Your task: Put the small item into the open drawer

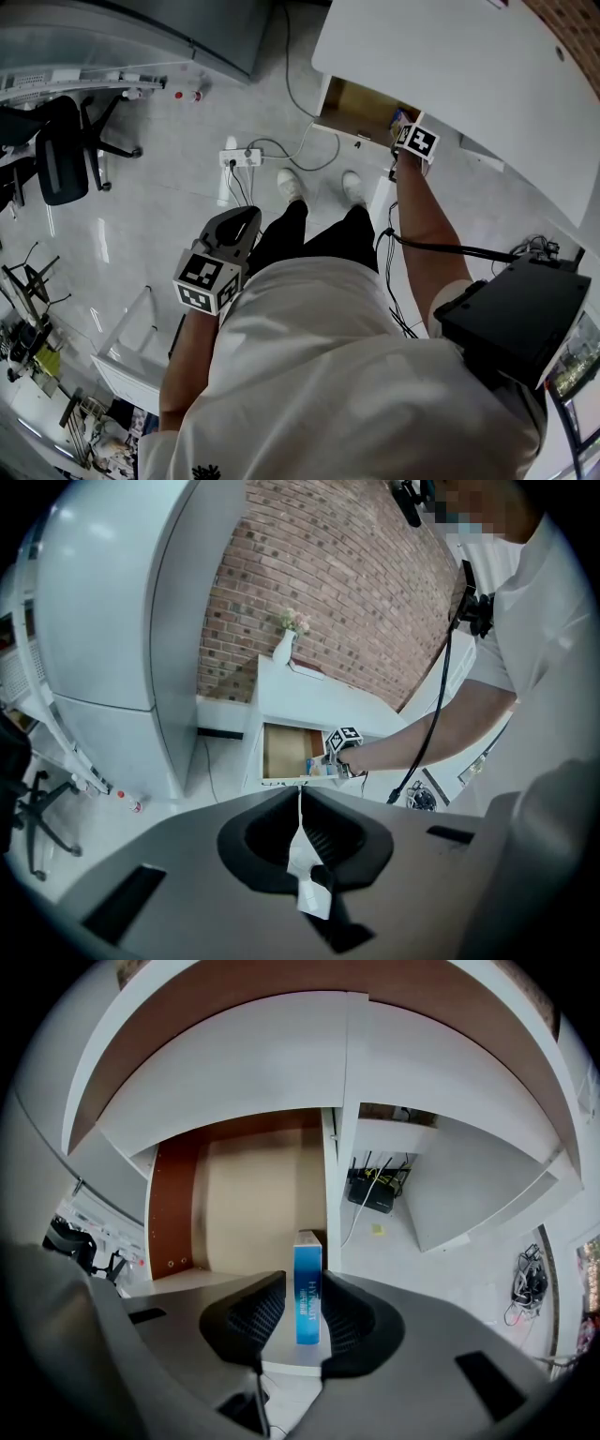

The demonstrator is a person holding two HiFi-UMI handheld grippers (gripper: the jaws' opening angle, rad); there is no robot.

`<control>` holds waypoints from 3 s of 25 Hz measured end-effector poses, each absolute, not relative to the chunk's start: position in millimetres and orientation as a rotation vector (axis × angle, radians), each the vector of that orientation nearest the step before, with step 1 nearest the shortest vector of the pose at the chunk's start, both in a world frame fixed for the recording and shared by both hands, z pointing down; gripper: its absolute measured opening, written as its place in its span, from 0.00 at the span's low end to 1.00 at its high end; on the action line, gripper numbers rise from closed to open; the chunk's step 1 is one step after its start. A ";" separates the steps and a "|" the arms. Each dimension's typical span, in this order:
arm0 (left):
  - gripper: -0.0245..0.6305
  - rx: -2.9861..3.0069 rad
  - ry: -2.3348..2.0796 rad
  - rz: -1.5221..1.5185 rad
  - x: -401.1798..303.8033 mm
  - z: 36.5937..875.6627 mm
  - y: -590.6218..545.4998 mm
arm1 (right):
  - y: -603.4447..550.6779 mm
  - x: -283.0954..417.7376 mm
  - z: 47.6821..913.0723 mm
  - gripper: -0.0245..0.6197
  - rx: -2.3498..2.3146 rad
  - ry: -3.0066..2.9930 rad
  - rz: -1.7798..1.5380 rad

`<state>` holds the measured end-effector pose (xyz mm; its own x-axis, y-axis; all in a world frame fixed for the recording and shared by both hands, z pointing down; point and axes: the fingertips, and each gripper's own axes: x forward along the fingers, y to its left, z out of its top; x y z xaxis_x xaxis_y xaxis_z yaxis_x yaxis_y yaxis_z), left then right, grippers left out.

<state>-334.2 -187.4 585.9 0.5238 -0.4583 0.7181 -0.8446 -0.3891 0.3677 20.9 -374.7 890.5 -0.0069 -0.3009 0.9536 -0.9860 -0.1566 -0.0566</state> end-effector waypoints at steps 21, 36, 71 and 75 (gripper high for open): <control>0.08 2.154 -1.015 0.612 -257.6 543.4 -201.4 | -338.5 41.0 812.2 0.30 1.344 -1.594 1.166; 0.08 2.232 -1.080 0.507 -141.8 495.3 -199.4 | -261.0 76.1 694.6 0.13 0.998 -1.924 1.064; 0.08 2.150 -1.270 0.428 -67.6 470.9 -179.0 | -196.1 62.1 525.0 0.09 0.442 -2.421 0.818; 0.08 2.141 -1.266 0.444 -69.9 471.6 -174.3 | -187.2 55.7 524.4 0.09 0.411 -2.426 0.816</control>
